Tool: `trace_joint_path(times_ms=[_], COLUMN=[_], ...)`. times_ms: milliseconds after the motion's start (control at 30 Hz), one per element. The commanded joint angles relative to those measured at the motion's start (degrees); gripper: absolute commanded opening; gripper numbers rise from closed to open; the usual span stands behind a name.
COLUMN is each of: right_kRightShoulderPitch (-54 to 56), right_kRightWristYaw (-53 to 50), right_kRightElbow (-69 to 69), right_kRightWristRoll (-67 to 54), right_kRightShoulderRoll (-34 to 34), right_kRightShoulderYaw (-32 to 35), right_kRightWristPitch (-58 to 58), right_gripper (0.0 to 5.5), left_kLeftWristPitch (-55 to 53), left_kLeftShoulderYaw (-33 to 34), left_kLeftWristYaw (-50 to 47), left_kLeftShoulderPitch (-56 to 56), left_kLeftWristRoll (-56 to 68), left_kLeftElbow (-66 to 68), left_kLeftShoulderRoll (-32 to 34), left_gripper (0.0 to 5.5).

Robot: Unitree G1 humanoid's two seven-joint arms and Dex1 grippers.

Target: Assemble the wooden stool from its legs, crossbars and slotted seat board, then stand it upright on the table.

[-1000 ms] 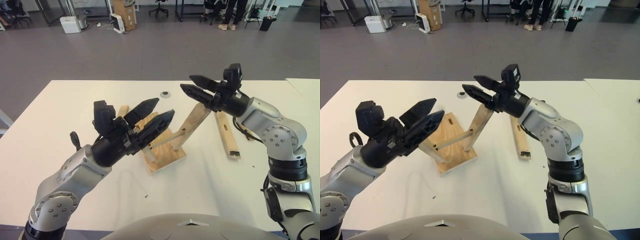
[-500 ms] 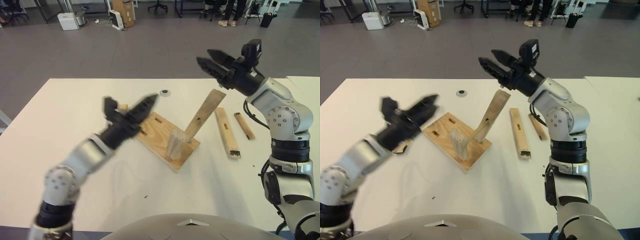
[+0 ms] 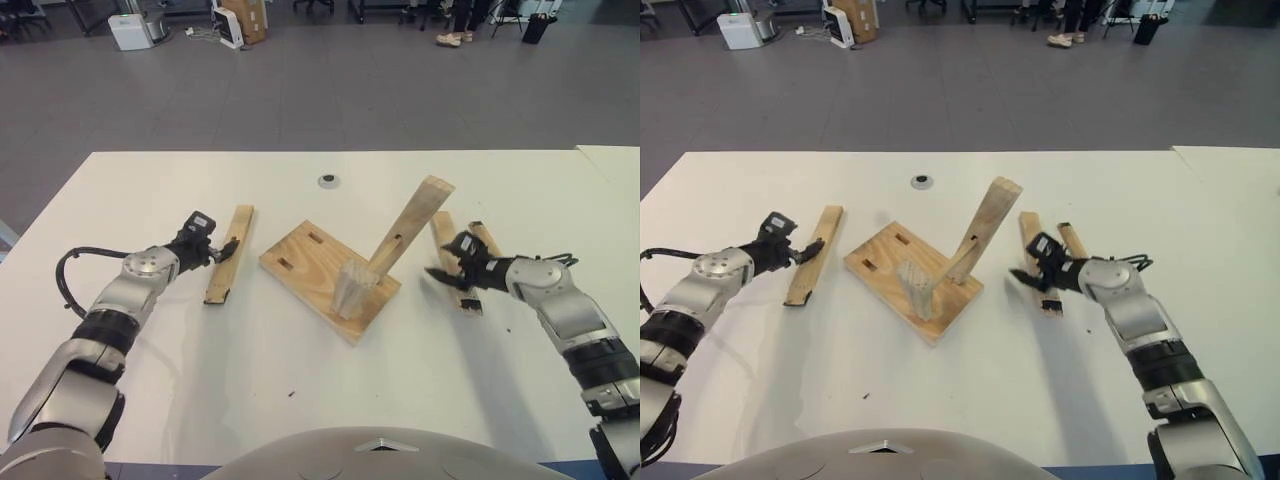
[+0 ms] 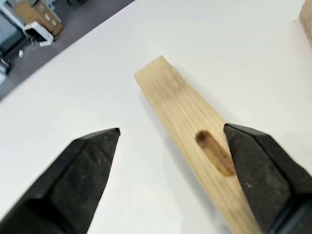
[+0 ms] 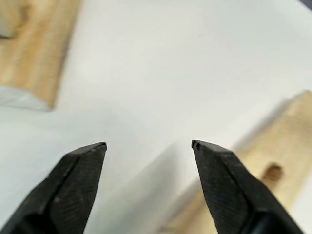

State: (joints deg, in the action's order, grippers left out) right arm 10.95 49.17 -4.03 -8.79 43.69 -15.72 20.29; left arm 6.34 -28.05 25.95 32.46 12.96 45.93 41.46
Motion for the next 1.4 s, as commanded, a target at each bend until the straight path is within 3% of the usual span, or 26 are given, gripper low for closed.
trace_joint_path(times_ms=[33, 300, 433, 500, 567, 667, 767, 967, 1100, 1233, 1400], right_kRightShoulderPitch=[-4.5, -4.9, -2.2, 0.5, 3.6, 7.1, 10.0, 16.9, 15.4, 5.6, -1.2], right_kRightWristYaw=[8.9, -0.5, -3.6, -3.8, -3.7, -4.6, -7.0, -5.0, 5.9, 20.4, 23.2], right_kRightElbow=[11.1, 10.1, 9.0, 6.3, 2.6, -3.9, -10.1, -15.1, -9.8, 3.2, 9.4], right_kRightWristRoll=[2.1, 4.1, 3.1, 3.3, 3.2, 4.7, 7.5, 8.6, 8.5, 2.9, 0.3], right_kRightShoulderRoll=[4.6, -5.2, -9.7, -10.2, -11.2, -14.6, -17.0, -8.5, -0.8, 5.8, 4.6], right_kRightShoulderYaw=[-7.0, -7.1, -5.2, -3.6, -2.3, -2.0, -1.9, 6.1, 5.0, 1.9, -1.6], right_kRightWristPitch=[2.7, 5.8, 7.2, 6.5, 5.0, 1.8, -2.3, -6.6, -5.5, 0.3, 5.5], right_gripper=[3.28, 3.28, 3.28, 3.28, 3.28, 3.28, 3.28, 3.28, 3.28, 3.28, 3.28], left_kLeftWristPitch=[12.5, 24.1, 33.6, 41.4, 42.3, 35.9, 29.1, 19.6, 16.1, 15.9, 19.2], left_kLeftShoulderYaw=[-9.2, -11.5, -10.5, -9.9, -10.4, -10.5, -7.5, 2.8, 8.4, 7.1, 2.2], left_kLeftWristYaw=[-2.5, -5.8, -0.2, 8.0, 17.0, 22.4, 25.3, 29.0, 30.0, 27.8, 24.8], left_kLeftShoulderPitch=[7.0, 8.5, 5.3, 0.6, -7.7, -16.8, -20.3, -17.0, -11.9, -7.2, -4.7], left_kLeftWristRoll=[-20.2, -35.1, -34.7, -30.4, -21.7, -14.3, -11.8, -7.3, -8.1, -16.5, -26.1], left_kLeftElbow=[17.5, 25.4, 23.0, 16.5, 2.0, -15.9, -23.6, -30.8, -28.0, -17.3, -6.1], left_kLeftShoulderRoll=[-6.9, -10.6, -10.5, -8.5, -4.6, 1.1, 5.1, 9.1, 8.3, 5.0, -2.3], left_gripper=[3.94, 3.94, 3.94, 3.94, 3.94, 3.94, 3.94, 3.94, 3.94, 3.94, 3.94])
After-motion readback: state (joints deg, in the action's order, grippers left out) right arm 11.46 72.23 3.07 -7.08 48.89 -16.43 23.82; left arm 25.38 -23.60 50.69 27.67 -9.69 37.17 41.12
